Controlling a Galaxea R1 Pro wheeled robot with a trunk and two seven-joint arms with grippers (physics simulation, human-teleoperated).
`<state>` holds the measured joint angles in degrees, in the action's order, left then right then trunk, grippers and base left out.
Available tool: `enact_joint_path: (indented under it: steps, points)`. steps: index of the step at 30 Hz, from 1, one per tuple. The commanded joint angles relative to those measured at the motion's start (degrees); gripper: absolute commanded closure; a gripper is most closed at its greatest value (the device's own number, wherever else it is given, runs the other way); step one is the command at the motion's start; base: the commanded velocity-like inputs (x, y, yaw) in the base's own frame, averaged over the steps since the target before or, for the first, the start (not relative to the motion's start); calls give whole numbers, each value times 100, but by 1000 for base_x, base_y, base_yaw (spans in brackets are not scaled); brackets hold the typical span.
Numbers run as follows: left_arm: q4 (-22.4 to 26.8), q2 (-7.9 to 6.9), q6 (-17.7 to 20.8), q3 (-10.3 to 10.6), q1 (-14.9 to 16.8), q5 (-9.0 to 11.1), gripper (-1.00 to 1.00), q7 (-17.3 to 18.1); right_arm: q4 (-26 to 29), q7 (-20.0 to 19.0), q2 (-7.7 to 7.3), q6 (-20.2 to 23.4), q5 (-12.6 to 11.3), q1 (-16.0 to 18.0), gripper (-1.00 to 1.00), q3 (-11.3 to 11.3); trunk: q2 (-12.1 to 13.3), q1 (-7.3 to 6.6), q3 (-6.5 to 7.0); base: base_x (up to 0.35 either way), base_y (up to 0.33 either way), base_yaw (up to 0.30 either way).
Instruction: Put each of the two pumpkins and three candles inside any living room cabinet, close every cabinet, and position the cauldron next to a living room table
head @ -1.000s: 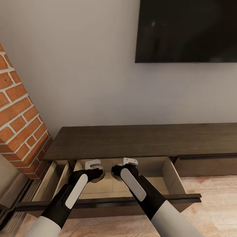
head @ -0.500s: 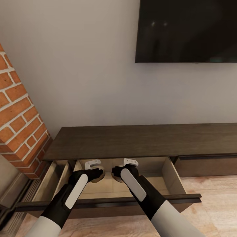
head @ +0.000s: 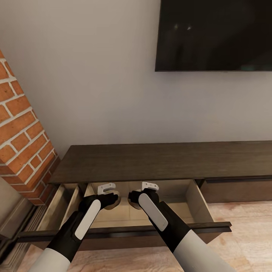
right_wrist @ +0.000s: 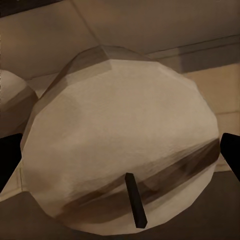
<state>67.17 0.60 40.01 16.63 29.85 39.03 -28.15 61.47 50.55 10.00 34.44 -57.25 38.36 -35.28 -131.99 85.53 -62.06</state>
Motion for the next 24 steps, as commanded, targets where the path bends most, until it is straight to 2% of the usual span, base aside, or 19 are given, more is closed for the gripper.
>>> enact_joint_path:
  steps: [1,10,24]
  points:
    - [7,0,7,7,4,60,100,-58,5,44,0,19,-32,5,100,-5,-42,21,-23,0,0,0]
    - [7,2,7,7,4,67,100,-50,5,43,0,20,-32,5,100,-5,-363,197,-167,0,0,0]
    - [7,2,7,0,4,52,100,-54,10,43,0,19,-32,5,100,-5,-684,372,-310,0,0,0]
